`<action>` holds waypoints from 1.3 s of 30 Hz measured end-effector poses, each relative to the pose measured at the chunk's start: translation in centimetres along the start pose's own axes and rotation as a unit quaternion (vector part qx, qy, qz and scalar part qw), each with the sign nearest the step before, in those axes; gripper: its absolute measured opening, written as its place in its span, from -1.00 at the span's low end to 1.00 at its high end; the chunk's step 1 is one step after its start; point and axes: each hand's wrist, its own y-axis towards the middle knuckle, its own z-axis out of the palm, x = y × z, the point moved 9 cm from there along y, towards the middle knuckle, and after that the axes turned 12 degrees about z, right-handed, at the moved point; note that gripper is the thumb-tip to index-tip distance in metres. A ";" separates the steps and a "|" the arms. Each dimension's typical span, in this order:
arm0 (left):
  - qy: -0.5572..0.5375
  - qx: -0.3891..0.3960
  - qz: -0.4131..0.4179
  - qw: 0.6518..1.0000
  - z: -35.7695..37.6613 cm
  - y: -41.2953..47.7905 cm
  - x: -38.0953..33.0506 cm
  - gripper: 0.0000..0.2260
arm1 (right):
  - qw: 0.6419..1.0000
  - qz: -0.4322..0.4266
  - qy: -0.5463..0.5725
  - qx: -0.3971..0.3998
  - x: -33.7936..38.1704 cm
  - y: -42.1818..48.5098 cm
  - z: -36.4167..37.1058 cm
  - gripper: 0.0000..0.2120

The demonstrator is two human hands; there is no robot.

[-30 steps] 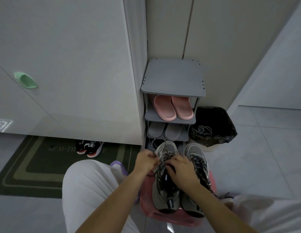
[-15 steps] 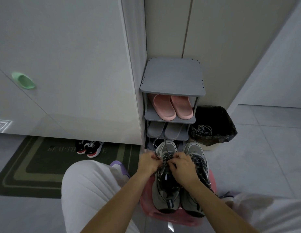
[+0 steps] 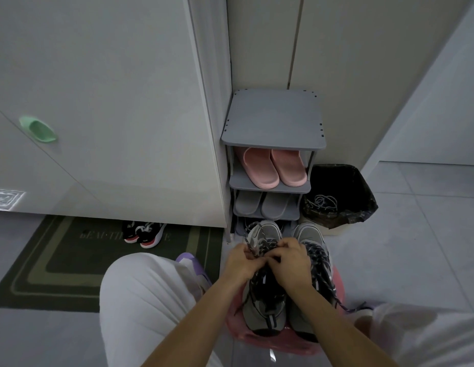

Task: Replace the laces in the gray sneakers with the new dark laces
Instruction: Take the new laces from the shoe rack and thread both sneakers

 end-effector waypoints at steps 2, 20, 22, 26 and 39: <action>-0.010 -0.005 0.004 1.000 0.0 -0.1 0.1 -0.74 | 1.000 -0.001 0.019 -0.007 -0.2 0.3 -0.3 -0.87; -0.021 -0.030 0.026 0.999 -0.6 -1.0 -1.4 -0.77 | 0.874 0.199 0.440 0.049 -6.5 0.7 -4.3 -0.86; -0.021 -0.032 0.031 0.999 -0.6 -1.2 -1.8 -0.80 | 0.782 0.223 0.570 0.119 -5.1 0.1 -2.5 -0.81; -0.030 -0.041 0.032 0.998 -0.8 -1.5 -1.8 -0.79 | 0.699 0.243 0.652 0.168 -3.5 -0.7 -0.7 -0.87; -0.004 -0.031 0.042 0.999 -0.6 -1.3 -1.7 -0.75 | 0.762 0.241 0.598 0.062 -5.8 0.0 -3.7 -0.89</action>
